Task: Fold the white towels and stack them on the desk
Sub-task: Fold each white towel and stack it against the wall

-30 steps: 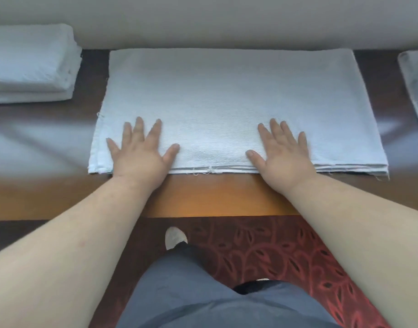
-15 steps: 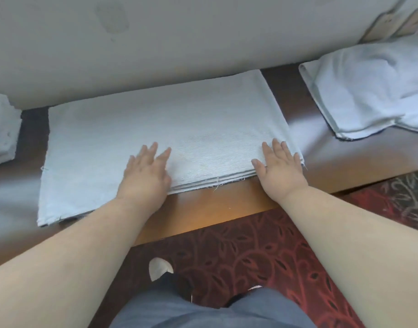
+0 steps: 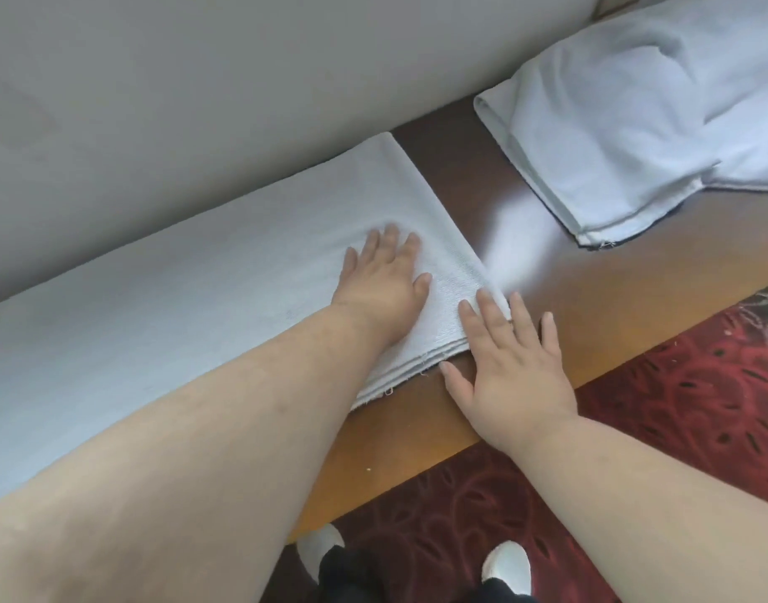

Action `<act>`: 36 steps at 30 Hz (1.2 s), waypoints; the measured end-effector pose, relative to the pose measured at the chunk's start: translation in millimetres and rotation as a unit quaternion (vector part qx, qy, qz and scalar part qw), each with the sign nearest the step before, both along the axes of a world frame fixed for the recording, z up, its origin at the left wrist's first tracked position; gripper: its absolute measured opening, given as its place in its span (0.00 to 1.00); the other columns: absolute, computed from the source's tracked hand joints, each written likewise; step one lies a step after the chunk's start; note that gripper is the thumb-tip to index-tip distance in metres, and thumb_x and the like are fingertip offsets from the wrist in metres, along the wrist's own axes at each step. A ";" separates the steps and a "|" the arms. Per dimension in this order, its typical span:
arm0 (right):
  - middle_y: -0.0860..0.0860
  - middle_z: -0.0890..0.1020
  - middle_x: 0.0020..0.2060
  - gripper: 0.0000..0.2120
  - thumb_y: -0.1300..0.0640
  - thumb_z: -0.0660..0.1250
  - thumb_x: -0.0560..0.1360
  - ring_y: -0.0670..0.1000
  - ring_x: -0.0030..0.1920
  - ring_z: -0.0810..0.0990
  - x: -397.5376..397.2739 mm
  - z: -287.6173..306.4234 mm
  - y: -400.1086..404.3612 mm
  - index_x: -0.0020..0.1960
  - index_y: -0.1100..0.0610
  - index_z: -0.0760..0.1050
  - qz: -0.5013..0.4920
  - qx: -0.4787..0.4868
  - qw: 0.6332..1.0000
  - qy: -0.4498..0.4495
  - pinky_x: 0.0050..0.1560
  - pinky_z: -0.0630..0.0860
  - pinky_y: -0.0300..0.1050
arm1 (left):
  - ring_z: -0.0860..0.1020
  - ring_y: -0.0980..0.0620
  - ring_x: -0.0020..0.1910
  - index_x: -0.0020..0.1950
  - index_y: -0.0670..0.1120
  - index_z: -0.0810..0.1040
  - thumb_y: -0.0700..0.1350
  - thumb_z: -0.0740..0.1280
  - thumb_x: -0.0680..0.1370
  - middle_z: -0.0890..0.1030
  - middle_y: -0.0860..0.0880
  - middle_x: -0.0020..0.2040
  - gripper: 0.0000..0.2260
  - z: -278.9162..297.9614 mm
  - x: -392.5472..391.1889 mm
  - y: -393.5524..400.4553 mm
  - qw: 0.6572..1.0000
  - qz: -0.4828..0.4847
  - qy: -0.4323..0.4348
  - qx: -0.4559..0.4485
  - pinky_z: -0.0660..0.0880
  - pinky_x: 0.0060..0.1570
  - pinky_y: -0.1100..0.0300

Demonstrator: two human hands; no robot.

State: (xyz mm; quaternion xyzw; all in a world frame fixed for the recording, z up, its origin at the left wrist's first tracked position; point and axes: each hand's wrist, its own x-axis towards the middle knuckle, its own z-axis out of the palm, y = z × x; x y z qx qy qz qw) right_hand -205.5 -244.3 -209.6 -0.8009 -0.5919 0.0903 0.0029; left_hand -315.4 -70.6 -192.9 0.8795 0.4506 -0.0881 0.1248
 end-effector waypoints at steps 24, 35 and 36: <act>0.38 0.63 0.73 0.20 0.40 0.51 0.81 0.41 0.74 0.60 4.9 20.4 15.5 0.68 0.42 0.71 -0.210 0.151 0.938 0.230 0.75 0.57 0.56 | 0.73 0.40 0.65 0.67 0.43 0.71 0.46 0.61 0.80 0.74 0.41 0.66 0.17 38.2 63.3 208.0 0.997 0.070 0.002 0.023 0.70 0.64 0.48; 0.46 0.77 0.40 0.08 0.45 0.68 0.76 0.50 0.41 0.77 36.9 48.9 80.1 0.47 0.48 0.72 -0.278 -0.089 0.918 0.268 0.40 0.75 0.46 | 0.73 0.51 0.48 0.57 0.47 0.78 0.36 0.60 0.77 0.78 0.45 0.50 0.12 55.4 40.7 208.2 0.982 0.102 -0.151 -0.050 0.67 0.46 0.64; 0.47 0.77 0.39 0.08 0.47 0.68 0.75 0.48 0.37 0.77 35.9 53.9 79.8 0.44 0.48 0.71 -0.268 -0.085 0.918 0.281 0.33 0.71 0.42 | 0.75 0.50 0.48 0.55 0.48 0.77 0.38 0.60 0.78 0.78 0.46 0.49 0.11 60.1 32.9 206.4 0.974 0.117 -0.183 -0.060 0.72 0.46 0.62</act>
